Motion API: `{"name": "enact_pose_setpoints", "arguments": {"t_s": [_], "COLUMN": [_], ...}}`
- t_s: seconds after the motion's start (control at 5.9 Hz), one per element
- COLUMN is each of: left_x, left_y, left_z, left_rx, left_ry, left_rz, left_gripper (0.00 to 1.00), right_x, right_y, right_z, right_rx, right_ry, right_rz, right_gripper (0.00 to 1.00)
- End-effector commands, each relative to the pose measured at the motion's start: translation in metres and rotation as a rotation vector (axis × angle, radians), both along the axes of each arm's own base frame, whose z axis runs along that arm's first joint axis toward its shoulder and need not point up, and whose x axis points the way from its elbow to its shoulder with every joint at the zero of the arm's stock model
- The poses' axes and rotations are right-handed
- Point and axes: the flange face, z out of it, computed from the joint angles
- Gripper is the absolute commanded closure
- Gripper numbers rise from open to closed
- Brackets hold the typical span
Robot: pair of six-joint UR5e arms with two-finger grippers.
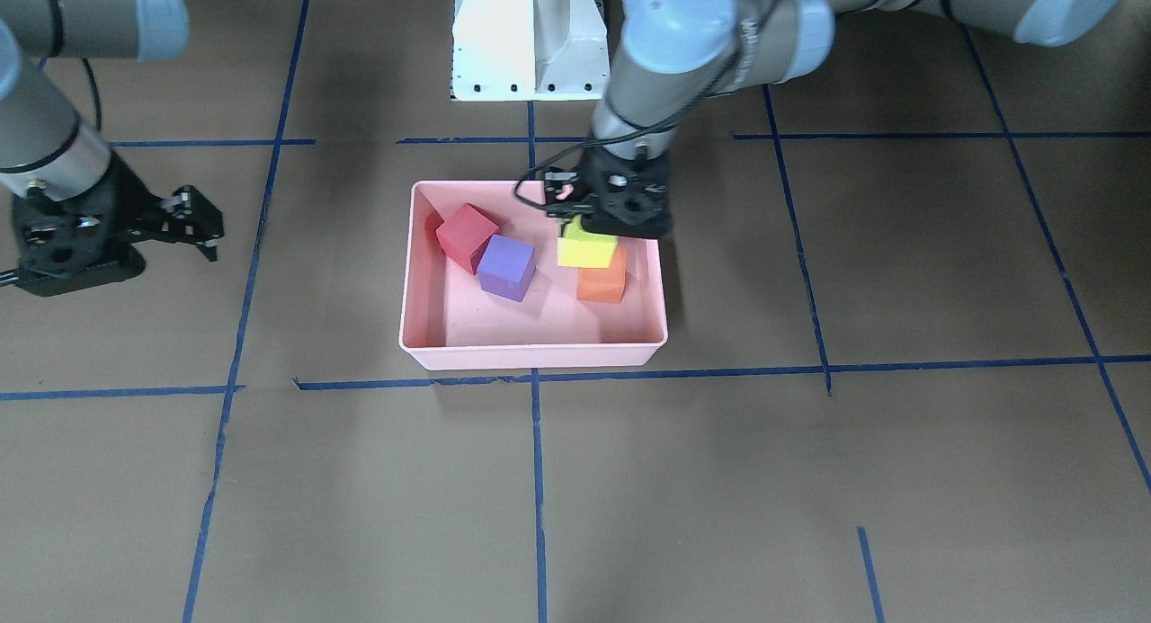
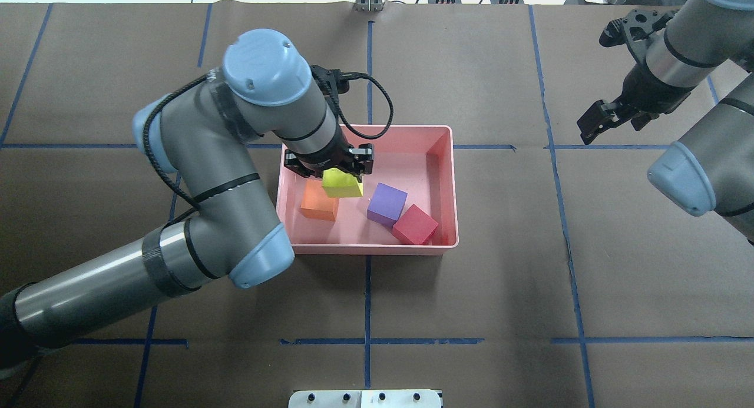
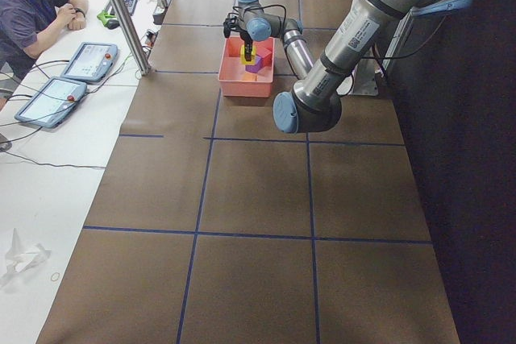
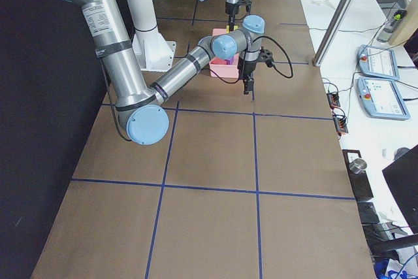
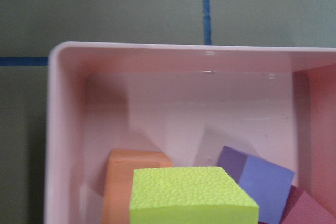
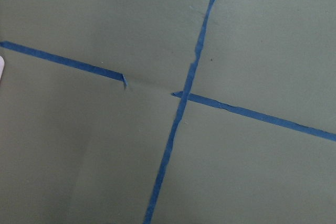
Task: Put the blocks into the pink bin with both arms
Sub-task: 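Place the yellow cube in the bin while the right arm withdraws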
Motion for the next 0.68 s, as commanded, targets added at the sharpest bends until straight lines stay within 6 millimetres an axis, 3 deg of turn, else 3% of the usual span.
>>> {"name": "enact_pose_setpoints", "arguments": {"t_s": [0.0,0.17,0.34,0.51], "left_x": [0.023,0.012,-0.018,-0.058], "left_y": [0.007,0.0,-0.001,-0.002], "left_z": [-0.008,0.008,0.037,0.075], "left_rx": [0.015,0.018,0.109,0.157], "left_ry": [-0.025,-0.038,-0.056,-0.071], "left_rz": [-0.013,-0.014,0.033,0.079], "left_gripper": [0.0,0.0,0.0,0.0], "right_x": [0.026,0.035,0.053,0.086], "right_y": [0.007,0.009,0.01,0.016], "right_z": [0.027,0.036,0.052,0.079], "right_rx": [0.019,0.02,0.035,0.043], "right_ry": [-0.037,-0.043,-0.032,-0.034], "right_rz": [-0.016,-0.014,-0.031,-0.055], "right_gripper": [0.0,0.0,0.0,0.0]}}
